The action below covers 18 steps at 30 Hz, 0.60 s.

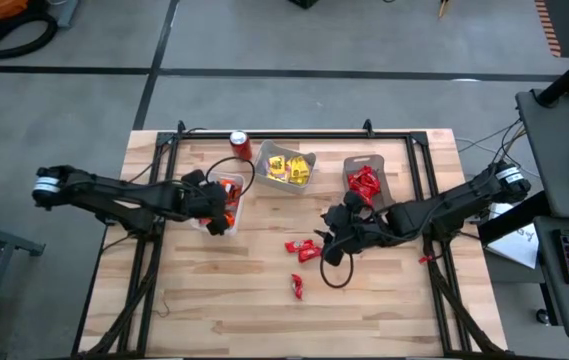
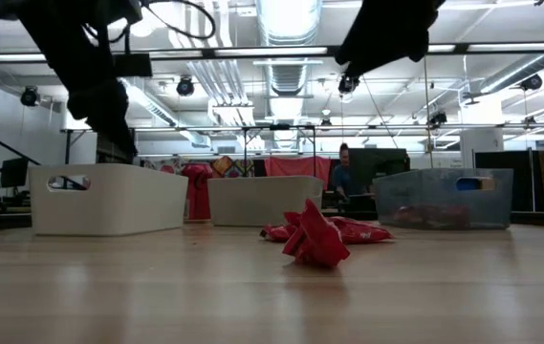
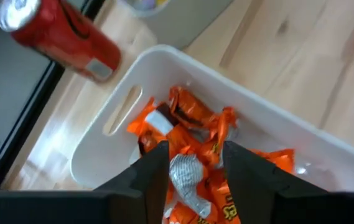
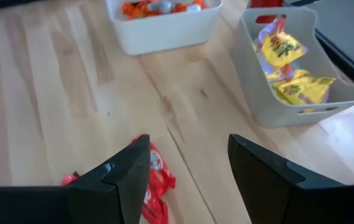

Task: Sort candy
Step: Put the red chocolate into the black bin

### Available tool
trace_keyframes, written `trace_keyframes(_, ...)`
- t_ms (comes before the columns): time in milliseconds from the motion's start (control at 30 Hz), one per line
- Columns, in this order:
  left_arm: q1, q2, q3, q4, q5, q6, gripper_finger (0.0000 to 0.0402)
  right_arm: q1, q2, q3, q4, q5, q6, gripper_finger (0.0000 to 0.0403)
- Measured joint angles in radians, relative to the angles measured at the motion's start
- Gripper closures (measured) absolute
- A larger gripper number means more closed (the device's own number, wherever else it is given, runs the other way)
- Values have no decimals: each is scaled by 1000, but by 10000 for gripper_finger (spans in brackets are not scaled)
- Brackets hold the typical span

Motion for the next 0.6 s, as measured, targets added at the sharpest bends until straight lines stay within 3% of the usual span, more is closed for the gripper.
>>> trace_keyframes(167,-43,-45,37,26,-1,6,263,2,0,-44,3,-36,-113,197)
trace_keyframes(400,-164,-89,39,218,0,17,262,2,0,-154,50,-183,-271,197)
trace_keyframes(600,-258,-74,38,407,-21,84,262,2,0,-291,266,-231,-301,197)
